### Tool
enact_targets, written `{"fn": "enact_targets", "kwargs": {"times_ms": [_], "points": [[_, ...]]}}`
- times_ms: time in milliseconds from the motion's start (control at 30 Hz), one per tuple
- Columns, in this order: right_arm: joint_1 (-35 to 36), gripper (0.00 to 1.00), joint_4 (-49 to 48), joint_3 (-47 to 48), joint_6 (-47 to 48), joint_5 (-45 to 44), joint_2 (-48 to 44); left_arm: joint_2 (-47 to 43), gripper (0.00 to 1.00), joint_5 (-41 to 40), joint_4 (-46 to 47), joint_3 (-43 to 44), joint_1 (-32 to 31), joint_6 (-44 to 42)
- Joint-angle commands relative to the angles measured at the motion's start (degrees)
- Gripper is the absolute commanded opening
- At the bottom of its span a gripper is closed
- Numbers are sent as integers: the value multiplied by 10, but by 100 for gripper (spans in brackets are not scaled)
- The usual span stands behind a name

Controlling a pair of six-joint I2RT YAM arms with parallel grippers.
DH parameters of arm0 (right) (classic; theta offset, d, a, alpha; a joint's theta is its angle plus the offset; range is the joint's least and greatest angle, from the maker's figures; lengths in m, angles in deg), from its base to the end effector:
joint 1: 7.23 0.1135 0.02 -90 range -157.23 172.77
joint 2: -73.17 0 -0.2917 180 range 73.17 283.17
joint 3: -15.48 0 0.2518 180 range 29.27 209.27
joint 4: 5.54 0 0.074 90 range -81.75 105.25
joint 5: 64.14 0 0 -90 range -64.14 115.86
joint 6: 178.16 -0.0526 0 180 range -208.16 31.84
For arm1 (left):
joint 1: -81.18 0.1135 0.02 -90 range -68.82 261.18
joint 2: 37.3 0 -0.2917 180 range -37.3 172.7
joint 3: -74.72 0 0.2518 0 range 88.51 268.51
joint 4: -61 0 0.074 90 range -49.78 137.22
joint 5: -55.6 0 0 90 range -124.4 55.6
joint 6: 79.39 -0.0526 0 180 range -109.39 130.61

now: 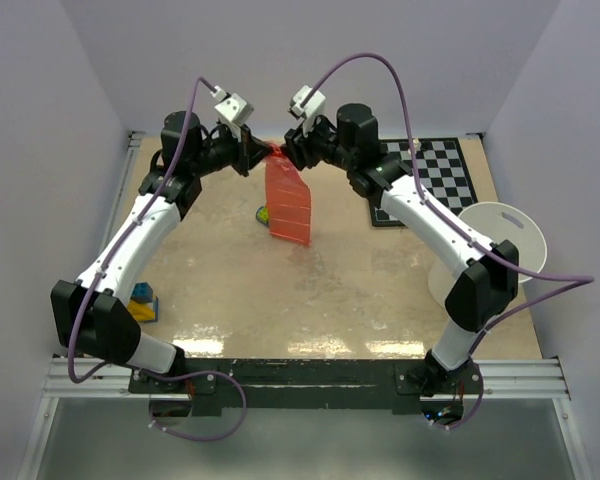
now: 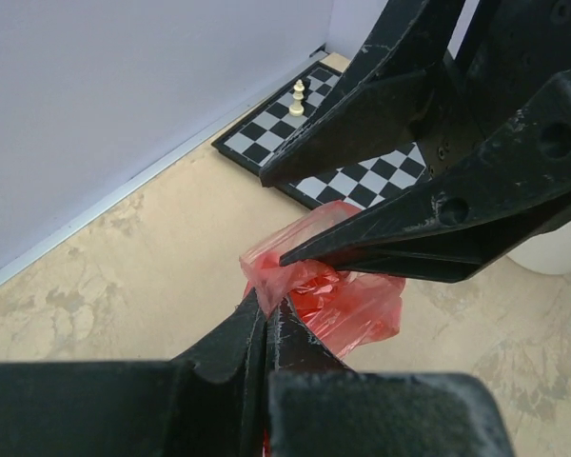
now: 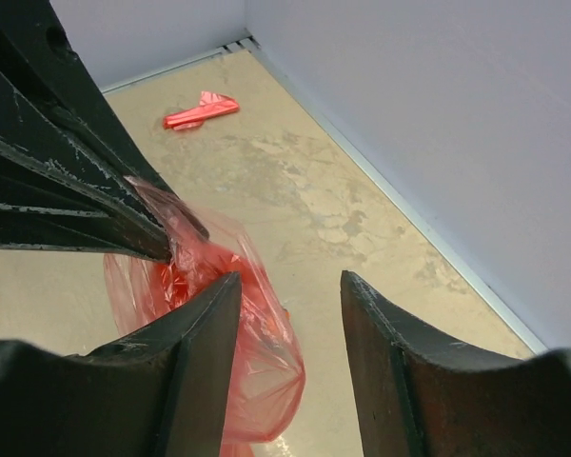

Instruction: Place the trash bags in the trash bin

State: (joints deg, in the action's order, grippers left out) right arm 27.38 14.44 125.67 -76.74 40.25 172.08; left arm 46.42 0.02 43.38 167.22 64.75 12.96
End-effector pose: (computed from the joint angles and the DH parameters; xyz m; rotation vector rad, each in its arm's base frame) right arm 0.3511 0.2582 0.4320 -0.8514 1.5234 0.5140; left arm 0.3301 -0.1283 0.4238 0.6553 1.6303 -0.7563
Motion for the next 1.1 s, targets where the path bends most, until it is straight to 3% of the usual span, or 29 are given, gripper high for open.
{"fn": "enact_targets", "kwargs": {"times_ms": [0,400,733,1067], "points": [[5,51,-10,5,15,31,-43,-27,0,-25,2,19,-2,-19],[5,58,-3,-24,32,78,-57,-30,0,-58,-8,27,-2,-21],[6,55,-32,2,-3,26,-21,-45,0,-30,-9,19,-2,-21],[5,69,-53,-21,-31,55,-39,-61,0,-15,-25,2,-7,-67]]}}
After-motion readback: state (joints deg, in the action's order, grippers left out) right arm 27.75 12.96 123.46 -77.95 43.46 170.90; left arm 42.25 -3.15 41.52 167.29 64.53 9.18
